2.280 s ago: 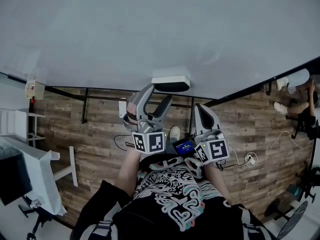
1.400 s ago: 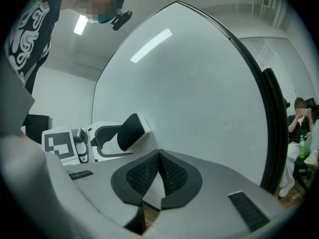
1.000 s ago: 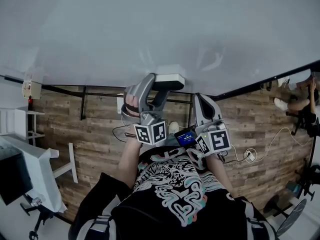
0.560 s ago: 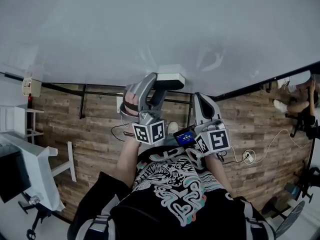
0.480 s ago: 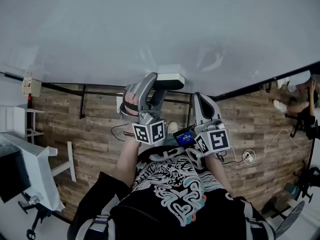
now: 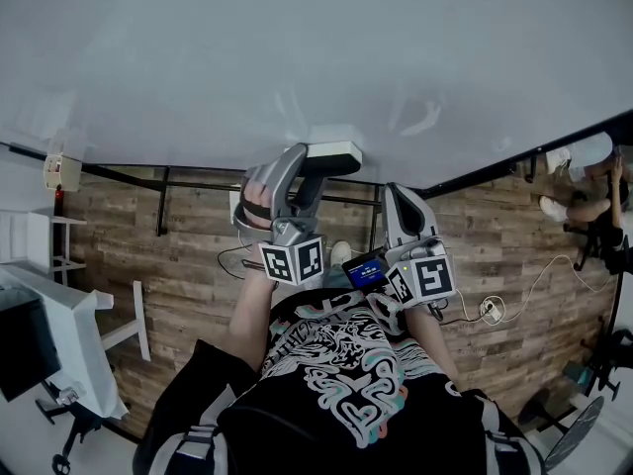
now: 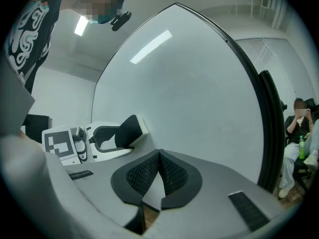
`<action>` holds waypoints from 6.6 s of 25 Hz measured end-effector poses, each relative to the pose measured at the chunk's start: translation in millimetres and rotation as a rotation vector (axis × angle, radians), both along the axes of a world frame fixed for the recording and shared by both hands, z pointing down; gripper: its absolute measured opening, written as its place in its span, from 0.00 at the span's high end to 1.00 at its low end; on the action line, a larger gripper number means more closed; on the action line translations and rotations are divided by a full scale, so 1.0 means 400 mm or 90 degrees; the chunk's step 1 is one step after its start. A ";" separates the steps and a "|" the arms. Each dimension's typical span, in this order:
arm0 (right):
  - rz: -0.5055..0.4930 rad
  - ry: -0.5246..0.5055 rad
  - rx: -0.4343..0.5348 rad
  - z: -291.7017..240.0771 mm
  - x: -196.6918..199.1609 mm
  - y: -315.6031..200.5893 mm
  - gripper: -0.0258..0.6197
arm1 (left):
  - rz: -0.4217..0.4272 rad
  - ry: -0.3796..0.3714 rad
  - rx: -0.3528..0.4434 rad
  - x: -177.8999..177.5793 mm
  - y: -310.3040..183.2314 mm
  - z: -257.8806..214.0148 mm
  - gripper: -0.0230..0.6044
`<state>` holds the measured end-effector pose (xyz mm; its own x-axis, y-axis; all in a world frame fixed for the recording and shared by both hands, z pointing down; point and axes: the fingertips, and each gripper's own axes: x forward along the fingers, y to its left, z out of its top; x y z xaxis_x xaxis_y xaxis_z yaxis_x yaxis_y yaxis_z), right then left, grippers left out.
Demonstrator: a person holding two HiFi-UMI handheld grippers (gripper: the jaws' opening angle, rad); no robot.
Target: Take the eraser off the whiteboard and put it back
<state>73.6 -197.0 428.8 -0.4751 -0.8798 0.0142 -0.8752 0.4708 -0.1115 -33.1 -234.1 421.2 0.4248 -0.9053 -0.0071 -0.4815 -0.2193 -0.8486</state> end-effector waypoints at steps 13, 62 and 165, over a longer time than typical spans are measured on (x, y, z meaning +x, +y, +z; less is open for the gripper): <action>0.004 -0.004 0.004 -0.005 0.006 0.044 0.94 | 0.005 -0.004 -0.007 0.008 0.051 0.007 0.56; 0.012 -0.022 0.000 -0.027 -0.099 0.305 0.94 | 0.014 0.008 0.009 -0.104 0.341 -0.042 0.55; -0.009 -0.011 -0.005 0.011 0.085 -0.001 0.94 | -0.019 -0.007 -0.013 0.079 0.004 -0.004 0.55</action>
<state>107.4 -197.2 433.3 -0.4882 -0.8726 0.0123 -0.8661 0.4827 -0.1300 -1.5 -232.5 419.7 0.3976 -0.9174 0.0165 -0.4783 -0.2226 -0.8495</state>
